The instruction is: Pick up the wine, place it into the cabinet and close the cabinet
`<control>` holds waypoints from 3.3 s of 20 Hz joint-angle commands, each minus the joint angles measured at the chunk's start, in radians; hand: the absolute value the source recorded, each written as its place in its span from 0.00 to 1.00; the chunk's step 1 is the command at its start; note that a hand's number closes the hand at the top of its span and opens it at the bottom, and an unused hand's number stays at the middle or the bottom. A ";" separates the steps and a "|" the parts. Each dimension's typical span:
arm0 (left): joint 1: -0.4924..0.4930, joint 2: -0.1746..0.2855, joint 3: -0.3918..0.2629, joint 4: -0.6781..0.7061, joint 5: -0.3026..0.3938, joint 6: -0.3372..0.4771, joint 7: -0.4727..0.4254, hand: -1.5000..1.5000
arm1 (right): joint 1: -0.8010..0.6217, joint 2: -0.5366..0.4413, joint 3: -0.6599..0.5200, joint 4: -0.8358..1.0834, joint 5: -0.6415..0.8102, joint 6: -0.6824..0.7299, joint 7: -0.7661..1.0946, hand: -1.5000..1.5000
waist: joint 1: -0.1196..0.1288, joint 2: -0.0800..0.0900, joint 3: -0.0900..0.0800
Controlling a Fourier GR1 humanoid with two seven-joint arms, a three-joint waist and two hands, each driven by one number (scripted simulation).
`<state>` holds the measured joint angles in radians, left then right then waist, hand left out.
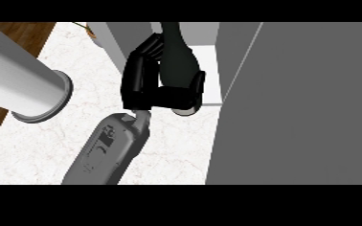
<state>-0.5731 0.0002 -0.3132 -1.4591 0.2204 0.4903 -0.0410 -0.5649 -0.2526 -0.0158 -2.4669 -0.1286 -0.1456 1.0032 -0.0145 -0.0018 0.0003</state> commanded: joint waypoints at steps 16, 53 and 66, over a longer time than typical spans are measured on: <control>-0.141 0.000 -0.050 0.342 -0.037 0.098 -0.186 1.00 | 0.008 -0.025 -0.124 -0.082 -0.172 0.045 0.036 0.00 | -0.007 0.001 0.000; -0.337 0.000 0.066 1.083 0.343 -0.027 -0.712 1.00 | -0.048 0.034 -0.048 -0.035 -0.121 0.033 0.030 0.00 | -0.038 0.012 -0.002; -0.512 0.046 0.106 1.296 0.348 -0.028 -0.721 1.00 | 0.017 0.054 -0.049 0.052 -0.114 0.105 -0.092 0.00 | -0.050 0.027 -0.001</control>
<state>-1.0345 0.0109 -0.2198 -0.2292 0.5844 0.4645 -0.7563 -0.5879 -0.2125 -0.0784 -2.3977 -0.2225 -0.0598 0.9374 -0.0592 0.0167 -0.0010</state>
